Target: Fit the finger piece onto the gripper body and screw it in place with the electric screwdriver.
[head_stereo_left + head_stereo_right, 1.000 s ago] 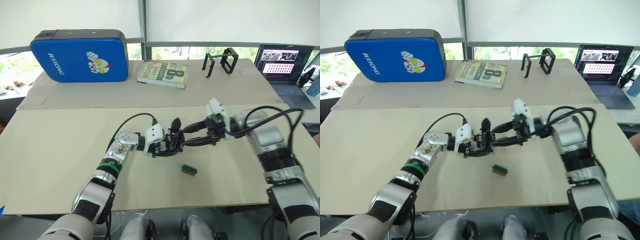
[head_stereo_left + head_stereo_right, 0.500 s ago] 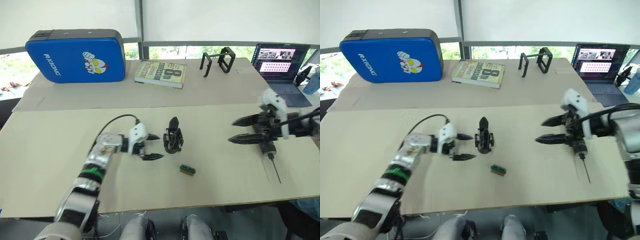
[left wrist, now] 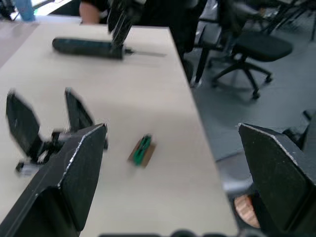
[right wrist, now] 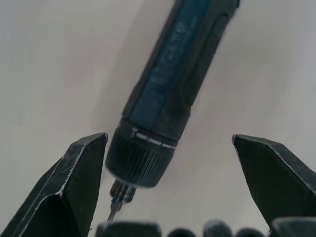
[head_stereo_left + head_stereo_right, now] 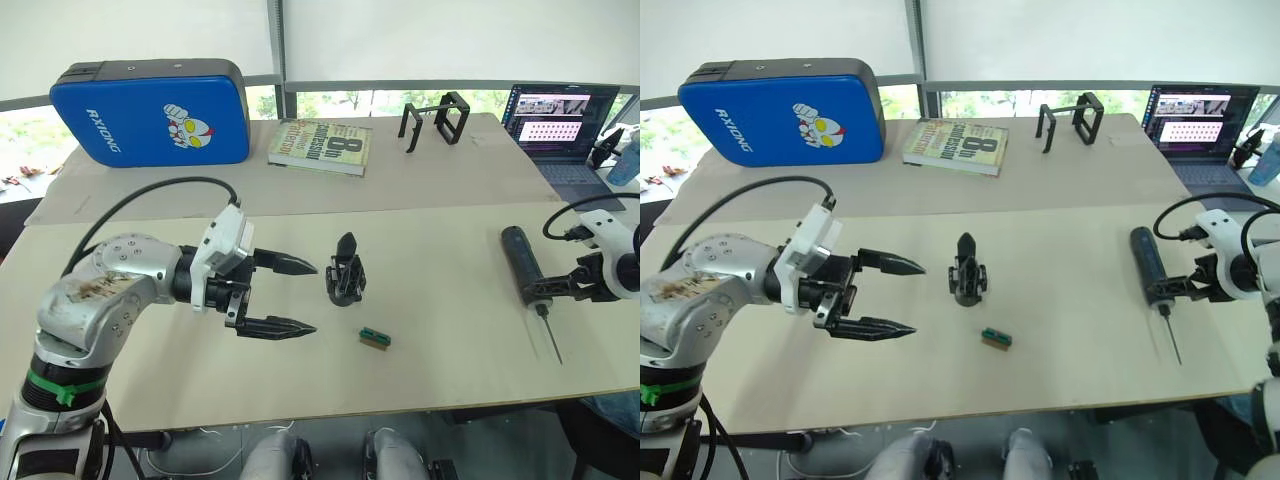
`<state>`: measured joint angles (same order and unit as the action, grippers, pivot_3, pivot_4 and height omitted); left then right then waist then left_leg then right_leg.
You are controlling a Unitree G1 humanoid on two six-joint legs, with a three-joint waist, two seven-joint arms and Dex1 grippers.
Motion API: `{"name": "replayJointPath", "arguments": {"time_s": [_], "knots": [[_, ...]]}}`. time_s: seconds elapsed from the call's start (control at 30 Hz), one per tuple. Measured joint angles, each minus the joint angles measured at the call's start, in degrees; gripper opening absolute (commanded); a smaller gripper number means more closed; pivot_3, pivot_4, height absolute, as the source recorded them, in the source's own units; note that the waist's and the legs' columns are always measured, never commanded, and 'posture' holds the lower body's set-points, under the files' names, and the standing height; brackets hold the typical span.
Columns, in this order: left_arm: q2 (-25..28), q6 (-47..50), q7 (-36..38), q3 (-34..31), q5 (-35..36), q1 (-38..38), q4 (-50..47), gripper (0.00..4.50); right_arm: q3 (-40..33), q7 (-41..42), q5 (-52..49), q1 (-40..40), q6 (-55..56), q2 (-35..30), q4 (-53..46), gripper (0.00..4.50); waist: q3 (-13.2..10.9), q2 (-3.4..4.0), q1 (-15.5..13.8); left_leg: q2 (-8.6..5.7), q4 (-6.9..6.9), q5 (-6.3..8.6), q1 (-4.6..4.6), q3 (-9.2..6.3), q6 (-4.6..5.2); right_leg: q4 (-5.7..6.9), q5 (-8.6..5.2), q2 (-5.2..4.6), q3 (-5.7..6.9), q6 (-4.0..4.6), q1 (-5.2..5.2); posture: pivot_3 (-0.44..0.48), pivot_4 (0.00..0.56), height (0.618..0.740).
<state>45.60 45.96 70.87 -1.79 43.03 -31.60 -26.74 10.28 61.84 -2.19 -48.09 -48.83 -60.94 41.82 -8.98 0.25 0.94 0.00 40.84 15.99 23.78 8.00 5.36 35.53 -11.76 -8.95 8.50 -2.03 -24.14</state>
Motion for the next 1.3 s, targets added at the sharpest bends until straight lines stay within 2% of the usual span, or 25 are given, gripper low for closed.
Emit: {"name": "replayJointPath", "arguments": {"time_s": [0.1,0.2,0.3,0.37,0.4,0.5,0.63,0.7,0.83,1.1,1.17,1.3], "knots": [[0.5,2.1,-1.5,-1.3,3.5,-1.6,-1.4,4.5,0.3,-0.3,1.3,-3.8,0.3,3.6,7.9,4.49,0.0,0.0,0.1,0.03,-0.08,-0.04,-0.05,0.01,-0.06,0.0,-0.05,0.15,-0.03,0.04,0.01,0.0,0.15,0.74],[0.8,2.8,-2.5,-1.4,4.5,-1.7,-1.8,4.5,0.6,-0.6,2.2,-5.6,2.1,5.8,13.1,3.64,0.0,0.02,0.0,0.03,-0.11,-0.07,-0.04,0.01,-0.12,0.01,-0.06,0.2,-0.04,0.07,0.0,0.0,0.15,0.74],[1.4,2.8,-3.5,-1.4,4.6,-1.7,-1.9,4.5,2.0,0.6,4.3,-6.6,6.6,5.9,16.1,2.6,0.0,0.02,-0.2,-0.02,-0.07,-0.08,-0.04,0.0,-0.13,-0.02,-0.06,0.2,-0.09,0.05,0.07,0.0,0.15,0.74],[2.5,3.3,-3.2,-1.4,5.9,-1.6,-2.0,4.5,4.5,6.7,6.1,-6.0,12.4,4.3,15.0,1.98,-0.1,0.06,-0.2,-0.04,-0.07,-0.07,-0.03,0.0,-0.13,-0.04,-0.08,0.2,-0.14,-0.01,0.03,0.0,0.15,0.74],[3.3,3.5,-2.7,-1.4,6.6,-1.6,-2.0,4.5,6.0,11.4,6.7,-5.2,16.0,3.2,13.3,1.91,-0.1,0.11,-0.1,-0.04,-0.08,-0.07,-0.04,0.0,-0.13,-0.04,-0.08,0.21,-0.17,0.0,0.02,0.0,0.15,0.74],[3.6,3.1,-2.6,-1.0,6.6,-1.4,-2.1,4.5,9.2,20.5,8.8,-2.9,25.4,0.0,6.8,1.91,-0.3,0.42,-0.1,-0.03,-0.09,-0.08,-0.04,0.02,-0.13,0.0,-0.08,0.22,-0.19,0.01,-0.03,0.0,0.15,0.74],[3.5,2.4,-2.7,0.1,6.5,-1.5,-2.1,4.5,9.7,24.7,10.1,0.2,30.4,-1.4,1.3,1.91,-0.3,0.42,-0.1,0.05,-0.06,-0.11,-0.06,0.01,-0.19,0.08,-0.1,0.3,-0.19,0.05,-0.01,0.0,0.15,0.74],[3.4,1.7,-2.8,0.6,6.4,-1.6,-1.9,4.5,9.7,24.6,11.1,1.4,32.4,-1.4,0.4,2.96,-0.3,0.41,-0.2,0.04,-0.04,-0.11,-0.07,0.01,-0.2,0.11,-0.1,0.3,-0.21,0.05,-0.01,0.0,0.15,0.74],[3.3,0.3,-2.6,1.1,5.6,-1.8,-1.6,4.5,11.2,24.8,14.4,1.9,35.0,-1.7,0.2,4.24,-0.3,0.42,-0.2,0.03,-0.04,-0.11,-0.07,0.01,-0.19,0.11,-0.11,0.3,-0.23,0.06,-0.02,0.0,0.15,0.74],[1.6,-1.4,-2.8,3.3,4.1,-2.0,-1.3,4.5,12.1,26.0,19.0,0.8,30.2,0.5,-0.1,4.24,-0.3,0.38,-0.1,0.07,0.0,-0.11,-0.1,0.01,-0.19,0.13,-0.11,0.33,-0.23,0.08,0.02,0.0,0.15,0.74],[1.6,-1.8,-2.8,3.3,3.9,-2.0,-1.3,4.5,12.2,25.7,19.9,0.1,29.2,1.6,0.5,3.72,-0.3,0.24,0.0,0.12,0.0,-0.11,-0.19,0.02,-0.2,0.12,-0.11,0.39,-0.23,0.09,0.1,0.0,0.15,0.74],[1.9,-2.6,-2.7,3.8,2.2,-1.6,-1.4,4.5,11.8,23.7,21.6,-0.5,30.0,3.0,2.4,2.42,-0.2,-0.06,0.1,0.19,-0.02,-0.1,-0.38,0.01,-0.23,0.13,-0.18,0.44,-0.24,0.19,0.25,0.0,0.15,0.74]]}}
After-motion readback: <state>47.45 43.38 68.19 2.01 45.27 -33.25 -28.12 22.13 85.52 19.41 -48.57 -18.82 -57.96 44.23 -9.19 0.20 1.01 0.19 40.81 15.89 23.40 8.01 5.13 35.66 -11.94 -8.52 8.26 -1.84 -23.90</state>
